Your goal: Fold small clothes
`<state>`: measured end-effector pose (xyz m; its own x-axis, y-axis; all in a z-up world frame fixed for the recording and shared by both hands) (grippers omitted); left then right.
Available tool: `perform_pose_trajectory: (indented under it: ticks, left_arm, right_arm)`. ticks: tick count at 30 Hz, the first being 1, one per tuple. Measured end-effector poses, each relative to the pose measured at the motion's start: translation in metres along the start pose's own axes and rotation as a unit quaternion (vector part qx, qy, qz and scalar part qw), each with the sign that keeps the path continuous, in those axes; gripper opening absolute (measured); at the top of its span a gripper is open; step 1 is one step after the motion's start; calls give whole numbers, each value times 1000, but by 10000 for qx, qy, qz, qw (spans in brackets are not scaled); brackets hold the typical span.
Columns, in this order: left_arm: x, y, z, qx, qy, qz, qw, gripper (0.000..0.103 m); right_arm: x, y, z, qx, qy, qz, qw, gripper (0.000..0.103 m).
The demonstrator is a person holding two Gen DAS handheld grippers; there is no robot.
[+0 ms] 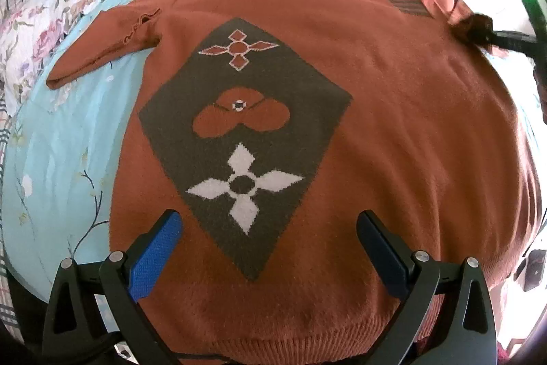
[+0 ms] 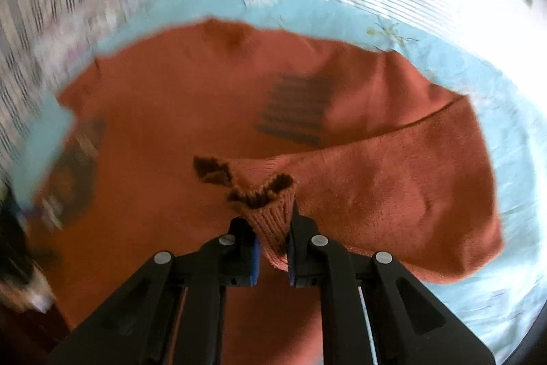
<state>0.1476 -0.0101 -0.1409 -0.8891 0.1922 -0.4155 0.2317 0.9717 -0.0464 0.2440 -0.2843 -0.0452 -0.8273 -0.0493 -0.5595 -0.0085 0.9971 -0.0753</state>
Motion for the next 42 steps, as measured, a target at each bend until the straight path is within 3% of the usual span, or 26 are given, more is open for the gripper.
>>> perform_pose_trajectory:
  ticks: [2,5,14,18,20,22,23,27,34,37,40,42]
  left_arm:
    - [0,2,0,54,-26,-46,10000,102]
    - [2,4,-1,143,-49,-108,9998,102]
    - [5,35,-5,274,-121,-542,9981,102]
    - [-2,50,-7,279,-214,-636,9974,102]
    - [-13,58,-9,223,-326,-666,9970,102]
    - [-25,65,-9,233,-444,-700,9963,102]
    - [-31,67,-8,231,-465,-710,9961,102]
    - [-62,75,0,332,-575,-725,9952,102]
    - [-139,76,25,673,-768,-749,9919,102]
    - [-166,71,52,1118,-515,-977,9876,102]
    - [-180,76,82,1140,-267,-1311,9844,101]
    - [-188,78,87,1069,-374,-1392,9838,99]
  right_arm:
    - [-19,26,6,-632,-155,583,9962,13]
    - [-39,70,17,-1208,-263,1070,9865,13]
    - [-86,172,74,-2213,-304,1841,9572,13]
    - [-93,200,100,-2360,-128,1860,9537,14]
    - [-90,206,115,-2399,83,1924,9515,19]
    - [-85,208,123,-2414,254,1966,9500,50]
    - [-84,206,118,-2457,188,1948,9494,53]
    - [-77,185,92,-2332,-76,1867,9543,54]
    - [-40,106,42,-2008,-473,2522,9454,56]
    - [-17,77,25,-1802,-538,2697,9444,56]
    - [0,56,11,-1574,-612,2751,9465,57]
    - [4,48,6,-1459,-628,2741,9485,57]
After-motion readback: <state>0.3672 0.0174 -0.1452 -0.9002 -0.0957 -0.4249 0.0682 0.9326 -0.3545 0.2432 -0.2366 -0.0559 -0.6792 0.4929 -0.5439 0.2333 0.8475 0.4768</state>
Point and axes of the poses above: each gripper's, at about its wrist camera, not at the fingertips, and z roughly the way its jaws point, y to its left, x to its underside, the point moved 10 cm from there along z, roughly the way its jaws point, and after that the axes turned 6 degrees about x, right-handed, at the moved point
